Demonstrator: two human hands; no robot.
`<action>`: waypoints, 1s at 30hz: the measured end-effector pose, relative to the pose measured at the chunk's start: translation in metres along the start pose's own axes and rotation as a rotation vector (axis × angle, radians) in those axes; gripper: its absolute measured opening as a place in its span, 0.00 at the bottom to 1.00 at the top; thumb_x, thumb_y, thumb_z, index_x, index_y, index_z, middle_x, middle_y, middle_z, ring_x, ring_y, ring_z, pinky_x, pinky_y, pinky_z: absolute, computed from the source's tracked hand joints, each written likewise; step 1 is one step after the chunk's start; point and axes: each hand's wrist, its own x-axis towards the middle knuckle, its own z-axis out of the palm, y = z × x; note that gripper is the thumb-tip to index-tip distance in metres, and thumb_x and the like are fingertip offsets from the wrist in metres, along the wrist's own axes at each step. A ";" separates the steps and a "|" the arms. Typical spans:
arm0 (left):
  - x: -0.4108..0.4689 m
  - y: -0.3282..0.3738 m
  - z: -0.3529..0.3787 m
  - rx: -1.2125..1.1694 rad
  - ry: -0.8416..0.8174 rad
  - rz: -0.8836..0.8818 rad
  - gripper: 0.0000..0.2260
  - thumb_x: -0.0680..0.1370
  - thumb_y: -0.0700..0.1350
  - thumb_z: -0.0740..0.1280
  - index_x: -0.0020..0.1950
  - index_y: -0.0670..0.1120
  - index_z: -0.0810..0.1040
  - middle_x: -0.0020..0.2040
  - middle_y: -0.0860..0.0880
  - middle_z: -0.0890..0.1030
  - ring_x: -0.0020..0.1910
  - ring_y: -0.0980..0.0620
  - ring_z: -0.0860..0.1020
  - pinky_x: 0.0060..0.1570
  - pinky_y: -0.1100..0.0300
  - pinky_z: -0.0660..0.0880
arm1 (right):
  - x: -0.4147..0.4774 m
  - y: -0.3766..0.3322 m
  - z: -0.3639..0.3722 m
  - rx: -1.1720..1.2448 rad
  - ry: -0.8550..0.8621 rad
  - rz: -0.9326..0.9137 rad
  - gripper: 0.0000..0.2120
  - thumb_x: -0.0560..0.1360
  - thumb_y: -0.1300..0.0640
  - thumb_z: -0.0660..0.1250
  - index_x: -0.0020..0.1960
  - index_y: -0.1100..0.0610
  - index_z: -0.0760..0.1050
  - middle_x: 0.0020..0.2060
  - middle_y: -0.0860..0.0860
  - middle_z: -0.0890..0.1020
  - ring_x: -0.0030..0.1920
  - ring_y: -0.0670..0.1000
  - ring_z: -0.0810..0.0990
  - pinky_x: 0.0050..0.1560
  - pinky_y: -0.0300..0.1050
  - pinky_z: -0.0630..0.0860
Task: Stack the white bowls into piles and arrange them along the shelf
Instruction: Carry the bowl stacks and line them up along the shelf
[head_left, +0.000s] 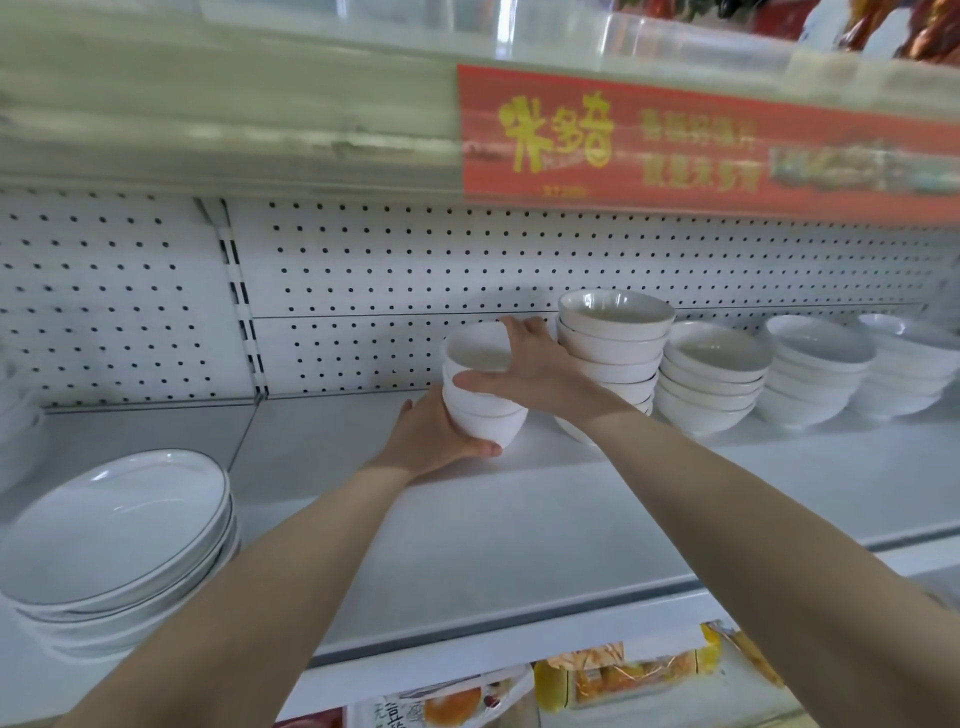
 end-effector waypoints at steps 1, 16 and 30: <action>-0.001 0.000 -0.001 -0.003 0.000 0.003 0.44 0.55 0.65 0.74 0.69 0.57 0.64 0.60 0.60 0.75 0.65 0.54 0.72 0.70 0.48 0.60 | 0.000 0.000 0.000 -0.003 0.001 0.000 0.49 0.65 0.30 0.70 0.75 0.54 0.58 0.68 0.53 0.64 0.69 0.57 0.67 0.62 0.49 0.69; -0.017 0.005 -0.013 0.106 -0.033 -0.079 0.35 0.67 0.56 0.77 0.68 0.47 0.68 0.63 0.51 0.78 0.62 0.47 0.76 0.55 0.57 0.71 | -0.005 -0.011 -0.012 -0.196 0.020 -0.049 0.42 0.69 0.30 0.66 0.73 0.56 0.63 0.67 0.56 0.67 0.67 0.59 0.69 0.61 0.50 0.67; -0.126 0.059 -0.066 0.504 0.353 0.018 0.17 0.76 0.51 0.69 0.64 0.52 0.77 0.61 0.49 0.78 0.59 0.47 0.77 0.56 0.55 0.74 | -0.063 -0.034 -0.035 -0.267 0.235 -0.395 0.24 0.81 0.45 0.58 0.74 0.53 0.66 0.69 0.54 0.71 0.67 0.58 0.70 0.65 0.53 0.67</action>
